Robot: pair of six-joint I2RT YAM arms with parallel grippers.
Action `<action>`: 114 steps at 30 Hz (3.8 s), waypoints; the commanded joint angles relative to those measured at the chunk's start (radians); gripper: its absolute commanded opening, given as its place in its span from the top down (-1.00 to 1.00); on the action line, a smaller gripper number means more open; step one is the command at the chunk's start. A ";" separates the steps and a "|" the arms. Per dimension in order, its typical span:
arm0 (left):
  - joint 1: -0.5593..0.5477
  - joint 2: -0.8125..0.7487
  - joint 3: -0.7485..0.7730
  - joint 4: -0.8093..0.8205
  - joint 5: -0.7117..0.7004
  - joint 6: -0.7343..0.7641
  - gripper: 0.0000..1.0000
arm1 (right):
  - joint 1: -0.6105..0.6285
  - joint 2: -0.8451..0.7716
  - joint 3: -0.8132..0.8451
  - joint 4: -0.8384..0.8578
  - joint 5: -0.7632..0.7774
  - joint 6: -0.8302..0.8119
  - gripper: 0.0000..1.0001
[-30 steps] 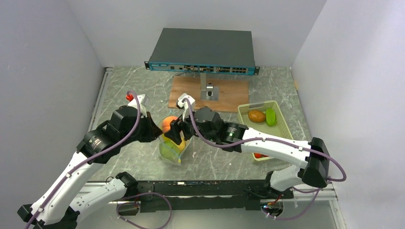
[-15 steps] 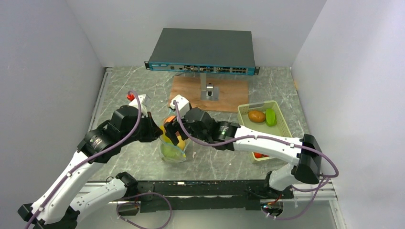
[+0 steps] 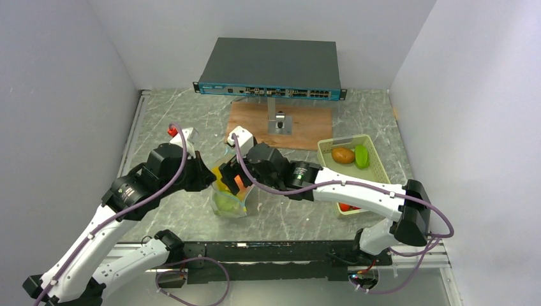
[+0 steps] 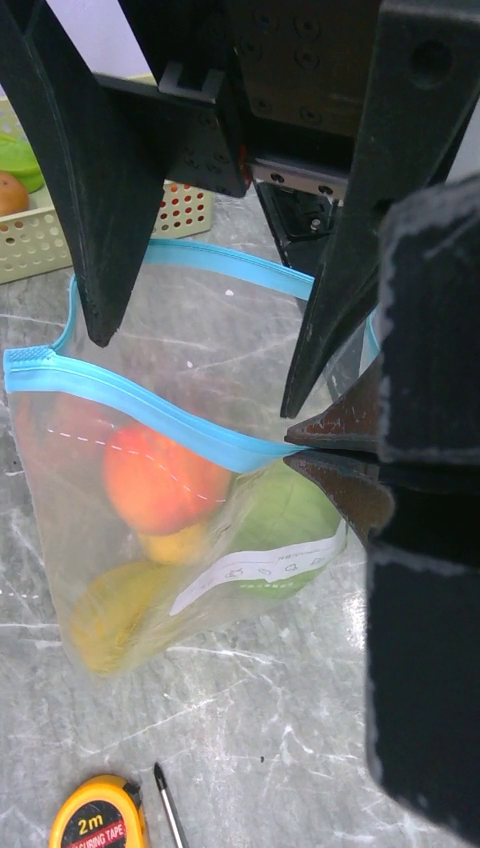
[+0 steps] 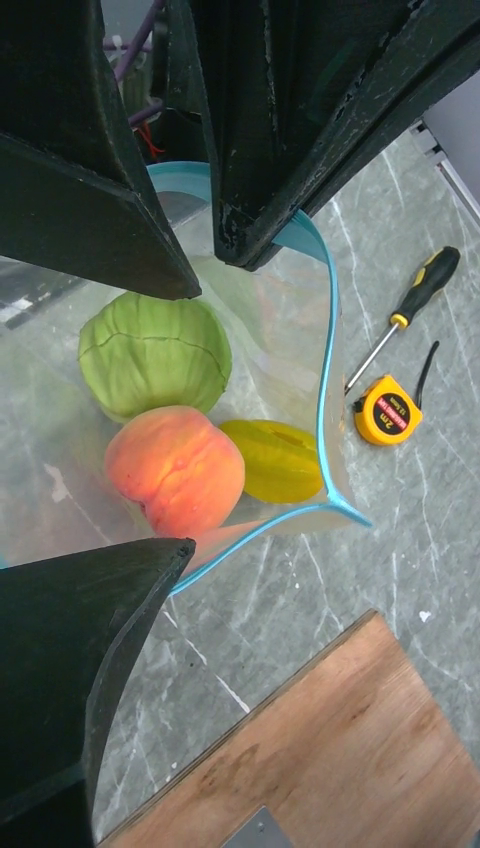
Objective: Place the food in the zip-top bag and seal the zipper
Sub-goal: Place the fake fruit in the zipper food storage bag, then pick up the fake fruit from the bin, then place the fake fruit in the zipper food storage bag.
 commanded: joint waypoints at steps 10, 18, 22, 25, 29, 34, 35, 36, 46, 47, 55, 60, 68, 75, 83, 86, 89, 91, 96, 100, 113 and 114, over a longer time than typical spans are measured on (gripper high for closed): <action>-0.004 -0.035 -0.051 0.041 -0.031 -0.021 1.00 | 0.005 -0.173 0.021 -0.068 0.117 -0.033 -0.77; -0.002 -0.018 -0.060 0.048 -0.025 -0.031 1.00 | -0.003 -0.320 -0.068 -0.064 0.388 -0.051 -0.92; -0.003 -0.028 -0.062 0.049 -0.038 -0.027 1.00 | -0.076 -0.373 -0.147 -0.091 0.509 0.041 -0.96; -0.003 -0.033 -0.063 0.058 -0.031 -0.038 1.00 | -0.176 -0.414 -0.208 -0.144 0.500 0.143 -0.97; -0.002 -0.047 -0.086 0.077 -0.011 -0.048 1.00 | -0.302 -0.488 -0.313 -0.198 0.493 0.250 -0.99; -0.003 -0.053 -0.096 0.092 -0.010 -0.043 1.00 | -0.500 -0.561 -0.427 -0.329 0.423 0.450 -0.98; -0.003 -0.047 -0.096 0.094 -0.008 -0.041 1.00 | -0.544 -0.570 -0.447 -0.353 0.390 0.481 -0.98; -0.003 -0.041 -0.096 0.095 -0.001 -0.040 1.00 | -0.584 -0.578 -0.466 -0.376 0.354 0.506 -0.98; -0.003 -0.021 -0.090 0.103 0.018 -0.033 1.00 | -0.817 -0.594 -0.565 -0.569 0.103 0.574 -0.98; -0.004 -0.023 -0.091 0.103 0.019 -0.034 1.00 | -0.816 -0.589 -0.553 -0.597 0.107 0.596 -0.97; -0.002 -0.032 -0.096 0.097 0.019 -0.031 1.00 | -0.825 -0.596 -0.585 -0.672 0.168 0.751 -0.57; -0.004 -0.033 -0.108 0.114 0.033 -0.033 1.00 | -0.842 -0.604 -0.628 -0.641 0.161 0.767 -0.48; -0.003 -0.017 -0.105 0.127 0.046 -0.032 1.00 | -0.843 -0.596 -0.628 -0.631 0.168 0.756 -0.24; -0.003 -0.006 -0.099 0.141 0.054 -0.026 1.00 | -0.843 -0.610 -0.603 -0.604 0.191 0.721 0.21; -0.003 0.003 -0.098 0.134 0.056 -0.022 1.00 | -0.842 -0.627 -0.536 -0.614 0.262 0.698 0.71; -0.003 -0.003 -0.100 0.126 0.052 -0.023 1.00 | -0.843 -0.636 -0.480 -0.607 0.323 0.655 0.91; -0.002 -0.012 -0.106 0.129 0.049 -0.028 1.00 | -0.843 -0.646 -0.417 -0.577 0.358 0.581 1.00; -0.003 -0.016 -0.106 0.131 0.049 -0.031 1.00 | -0.843 -0.659 -0.377 -0.525 0.306 0.491 1.00; -0.002 -0.009 -0.079 0.096 0.046 -0.021 1.00 | -0.842 -0.704 -0.366 -0.275 -0.107 0.311 1.00; -0.003 -0.019 -0.082 0.091 0.046 -0.024 1.00 | -0.826 -0.704 -0.413 -0.045 -0.436 0.346 1.00; -0.003 -0.023 -0.071 0.063 0.001 -0.027 1.00 | -0.159 -0.452 -0.226 0.337 -0.515 0.158 1.00; -0.003 -0.026 -0.072 0.063 0.000 -0.028 1.00 | -0.131 -0.434 -0.215 0.358 -0.528 0.157 1.00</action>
